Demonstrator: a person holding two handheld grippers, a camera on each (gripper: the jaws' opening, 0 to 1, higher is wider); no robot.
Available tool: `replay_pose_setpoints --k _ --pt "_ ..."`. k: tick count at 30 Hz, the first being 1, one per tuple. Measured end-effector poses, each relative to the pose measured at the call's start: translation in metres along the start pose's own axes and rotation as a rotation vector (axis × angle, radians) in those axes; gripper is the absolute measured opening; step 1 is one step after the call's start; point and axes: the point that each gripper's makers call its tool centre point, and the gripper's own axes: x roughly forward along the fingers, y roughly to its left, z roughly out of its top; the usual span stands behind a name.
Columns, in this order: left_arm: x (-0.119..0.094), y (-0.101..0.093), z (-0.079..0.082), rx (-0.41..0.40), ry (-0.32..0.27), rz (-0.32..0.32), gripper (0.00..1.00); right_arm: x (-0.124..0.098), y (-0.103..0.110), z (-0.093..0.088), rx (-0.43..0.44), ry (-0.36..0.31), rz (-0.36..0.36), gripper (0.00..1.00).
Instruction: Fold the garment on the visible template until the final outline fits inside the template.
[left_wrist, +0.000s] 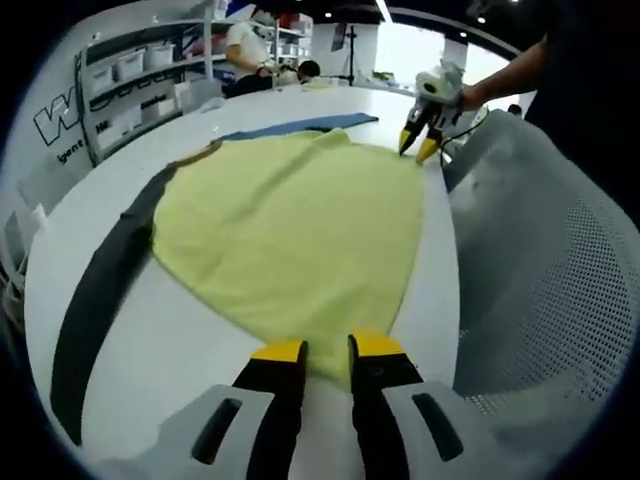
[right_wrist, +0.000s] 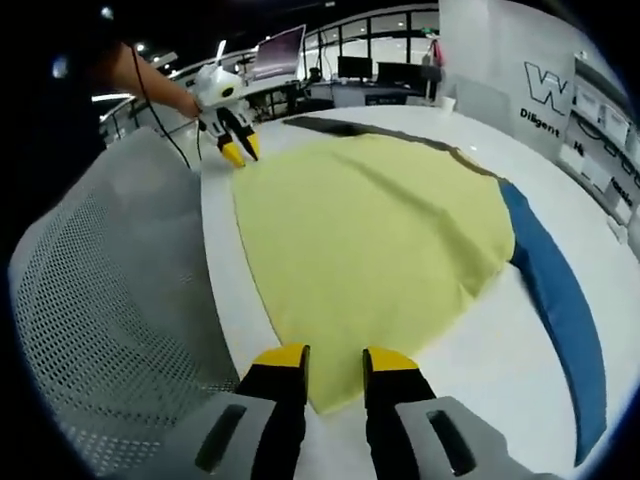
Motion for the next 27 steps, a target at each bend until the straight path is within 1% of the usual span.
replay_pose_setpoints --k 2,3,4,5,6,8,9,10,11,12,13,14,15,19,21,26,27 --pt "0.001 -0.002 -0.002 0.019 0.01 -0.006 0.18 0.002 0.0 -0.004 -0.015 0.021 0.0 0.14" --pt "0.002 -0.004 -0.003 0.033 0.02 -0.007 0.17 0.003 0.0 -0.009 -0.061 0.051 -0.002 0.12" --pt "0.002 -0.001 -0.004 0.07 0.032 0.012 0.16 0.003 -0.001 -0.003 -0.083 0.023 -0.016 0.11" --pt "0.003 -0.002 0.0 0.1 0.008 0.014 0.15 0.002 0.001 -0.005 -0.044 0.032 -0.01 0.11" --pt "0.003 -0.006 -0.002 0.085 0.017 0.003 0.13 0.001 0.0 -0.004 -0.038 0.027 -0.011 0.1" --pt "0.003 -0.008 -0.003 0.083 0.024 -0.003 0.06 0.001 -0.003 -0.004 -0.056 0.028 -0.03 0.07" --pt "0.004 -0.008 -0.002 0.094 0.025 0.002 0.06 0.001 -0.002 -0.004 -0.061 0.029 -0.023 0.05" --pt "0.003 -0.007 -0.002 0.086 0.028 0.005 0.06 0.001 -0.002 -0.004 -0.066 0.03 -0.021 0.04" --pt "0.003 -0.007 -0.002 0.062 0.031 0.01 0.05 0.001 -0.001 -0.004 -0.079 0.033 -0.021 0.02" --pt "0.003 -0.007 -0.002 0.036 0.035 0.015 0.05 0.001 -0.002 -0.006 -0.098 0.048 -0.031 0.0" --pt "0.003 -0.007 -0.002 0.032 0.035 0.012 0.05 0.0 -0.005 -0.007 -0.126 0.058 -0.047 0.0" --pt "0.003 -0.008 -0.002 0.026 0.033 0.01 0.05 0.002 -0.002 -0.006 -0.097 0.049 -0.031 0.0" --pt "0.003 -0.008 -0.002 0.02 0.034 0.011 0.05 0.002 -0.001 -0.006 -0.086 0.049 -0.032 0.0" --pt "0.002 -0.013 -0.003 -0.011 0.044 -0.003 0.05 0.001 -0.001 -0.008 -0.083 0.056 -0.028 0.0" --pt "0.002 -0.019 -0.004 -0.04 0.052 -0.032 0.05 -0.001 0.0 -0.01 -0.091 0.065 -0.024 0.0" --pt "0.004 -0.03 -0.002 -0.057 0.054 -0.067 0.05 -0.005 0.0 -0.016 -0.087 0.089 -0.019 0.0" --pt "0.004 -0.034 -0.002 -0.07 0.054 -0.086 0.05 -0.006 -0.001 -0.017 -0.089 0.092 -0.02 0.0"
